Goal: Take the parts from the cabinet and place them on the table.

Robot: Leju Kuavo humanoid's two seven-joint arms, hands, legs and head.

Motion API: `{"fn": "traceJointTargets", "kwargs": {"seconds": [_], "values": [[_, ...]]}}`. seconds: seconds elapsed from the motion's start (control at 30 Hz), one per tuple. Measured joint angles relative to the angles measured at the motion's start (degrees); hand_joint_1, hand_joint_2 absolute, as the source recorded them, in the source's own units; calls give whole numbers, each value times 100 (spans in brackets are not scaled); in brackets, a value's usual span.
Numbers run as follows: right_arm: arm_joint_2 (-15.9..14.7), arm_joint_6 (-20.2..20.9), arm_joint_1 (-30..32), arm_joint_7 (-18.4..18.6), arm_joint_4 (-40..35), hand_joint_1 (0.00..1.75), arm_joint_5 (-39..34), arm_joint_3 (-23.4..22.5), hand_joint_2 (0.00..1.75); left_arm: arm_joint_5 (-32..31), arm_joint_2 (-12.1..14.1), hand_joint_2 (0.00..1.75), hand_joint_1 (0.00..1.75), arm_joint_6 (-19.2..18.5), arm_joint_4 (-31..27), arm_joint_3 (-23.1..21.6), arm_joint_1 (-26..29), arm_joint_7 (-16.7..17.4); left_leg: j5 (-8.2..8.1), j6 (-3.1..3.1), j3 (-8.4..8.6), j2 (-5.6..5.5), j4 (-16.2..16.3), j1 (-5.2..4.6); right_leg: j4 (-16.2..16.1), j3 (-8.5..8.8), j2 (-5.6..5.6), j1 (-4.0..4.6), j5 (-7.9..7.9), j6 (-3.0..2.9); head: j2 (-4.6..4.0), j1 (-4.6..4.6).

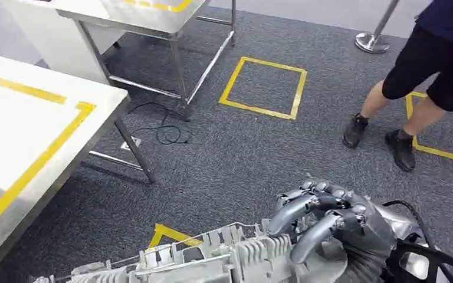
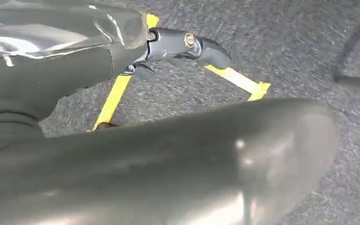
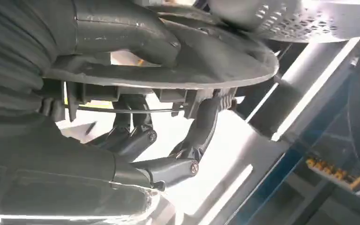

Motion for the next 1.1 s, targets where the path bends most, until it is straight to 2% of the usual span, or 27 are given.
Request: {"fn": "traceJointTargets", "kwargs": {"seconds": [0.07,0.1,0.17,0.2,0.23,0.27,0.3,0.33,0.37,0.4,0.43,0.47,0.5,0.57,0.6,0.63,0.67,0.7,0.73,0.77,0.87,0.9,0.93,0.97,1.0,1.07,1.1], "values": [[0,24,19,7,9,175,-9,7,175,-9,-28,0,0,-2,0,0,1,7,-4,-4,-2,-190,9,12,643,-395,48,-30,-157,42,0,0],[0,28,23,9,17,175,-18,7,175,-13,-33,0,0,-2,-2,0,1,7,-9,-13,10,-307,12,26,579,-419,50,-54,-63,105,0,-2],[0,33,23,9,22,175,-26,-7,175,-17,-33,0,0,-9,-2,2,9,7,-39,-60,42,-499,38,61,-258,-85,90,-112,391,273,0,-2],[0,35,23,9,22,175,-33,-15,175,-22,-33,0,0,-15,-2,4,12,7,-74,-110,44,-586,90,86,-834,171,193,-153,646,350,0,0],[0,37,27,7,31,175,-33,-22,175,-22,-26,0,0,-17,-7,4,16,7,-113,-168,-1,-659,141,88,-1010,252,428,-171,703,342,0,15],[2,44,28,5,44,175,-35,-24,175,-24,-22,0,0,-17,-15,7,14,9,-135,-202,-42,-711,197,64,-1084,286,435,-156,718,284,0,42],[2,50,41,-9,52,175,-44,-31,175,-20,-26,0,0,-17,-28,7,19,7,-121,-226,-78,-747,186,76,-1052,257,372,-131,725,204,0,31],[4,59,35,-9,61,175,-48,-28,175,-24,-26,0,0,-15,-28,9,39,11,-109,-246,-96,-798,161,92,-1041,249,329,-103,720,163,0,30],[11,70,34,-9,70,175,-48,-28,175,-24,-26,0,0,-13,-28,13,49,11,-112,-259,-105,-831,170,104,-1052,252,277,-112,727,139,0,35],[24,87,31,-9,74,175,-48,-31,175,-24,-22,0,0,-2,-35,17,50,13,-148,-283,-105,-830,204,126,-1066,272,208,-176,727,104,0,30],[31,103,27,-9,76,175,-48,-31,175,-20,-33,0,0,13,-35,17,47,13,-234,-311,-161,-499,348,86,-1074,301,155,-149,711,48,0,-5],[42,116,29,-9,76,175,-52,-31,175,-13,-28,0,0,50,-35,17,36,13,-407,-339,-339,-247,665,90,-1075,322,92,-126,693,21,0,-50],[42,120,33,-9,85,175,-52,-31,175,-9,-26,0,0,57,-35,15,19,20,-608,-353,-562,-101,1117,108,-1074,333,31,-97,679,-1,0,-44],[46,133,37,-11,118,175,-61,-28,175,15,-26,0,0,77,-26,13,11,26,-874,-359,-1030,-23,1965,122,-1073,333,-122,-49,655,-32,0,-50],[57,135,39,-11,129,175,-68,-28,175,26,-37,0,0,94,-17,13,11,35,-826,-351,-1081,-22,2019,124,-1073,337,-191,-32,644,-45,0,-48],[61,135,38,-11,144,175,-76,-28,175,37,-37,0,0,105,-13,15,18,44,-632,-328,-965,-19,1749,123,-1073,349,-267,-11,631,-59,0,-50],[66,135,38,-11,149,175,-81,-28,175,42,-35,0,0,105,-13,20,19,44,-398,-292,-734,8,1299,112,-1073,369,-328,6,614,-50,0,-50],[74,135,35,-13,151,175,-83,-31,175,48,-31,0,0,107,-13,20,18,44,-154,-230,-410,125,722,71,-1076,399,-397,24,595,-59,0,-48],[77,135,35,-13,151,175,-83,-31,175,59,-24,0,0,109,-13,17,13,44,-86,-163,-172,388,299,4,-1081,429,-456,27,581,-57,0,-48],[79,138,35,-13,157,175,-85,-31,175,66,-13,0,0,109,-13,13,-3,48,-158,-138,-161,487,282,-25,-1101,440,-509,62,566,-28,0,-31],[83,144,38,-37,177,175,-92,-33,175,122,-2,0,0,109,-15,7,-8,48,-143,-91,-185,332,232,-60,-1138,469,-687,24,553,23,0,-46],[83,144,32,-55,177,175,-92,-39,175,160,2,0,0,109,-15,11,8,48,-106,-39,-145,244,129,-62,-1181,524,-757,59,552,60,0,-44],[79,144,32,-68,186,175,-92,-50,175,195,-9,0,0,109,-13,11,11,48,-14,-41,3,159,13,15,-1092,473,-489,31,526,72,0,-29],[79,144,38,-87,194,175,-96,-57,175,232,-15,0,0,109,-13,11,-2,48,9,-14,34,104,-27,41,-880,371,-183,6,414,55,0,-28],[77,144,39,-92,201,175,-98,-72,175,238,-11,0,0,112,-13,11,-19,55,22,-7,30,55,-28,42,-555,222,-40,-8,275,41,0,-15],[68,146,56,-96,221,175,-100,-77,175,251,-35,0,0,112,-2,9,-43,61,20,-9,30,-143,-25,48,439,-323,54,-46,-59,58,-2,-7],[68,149,64,-96,230,175,-100,-77,175,254,-35,0,0,112,4,4,-46,63,18,-11,31,-226,-22,54,644,-463,54,-62,-74,98,0,-4]]}}
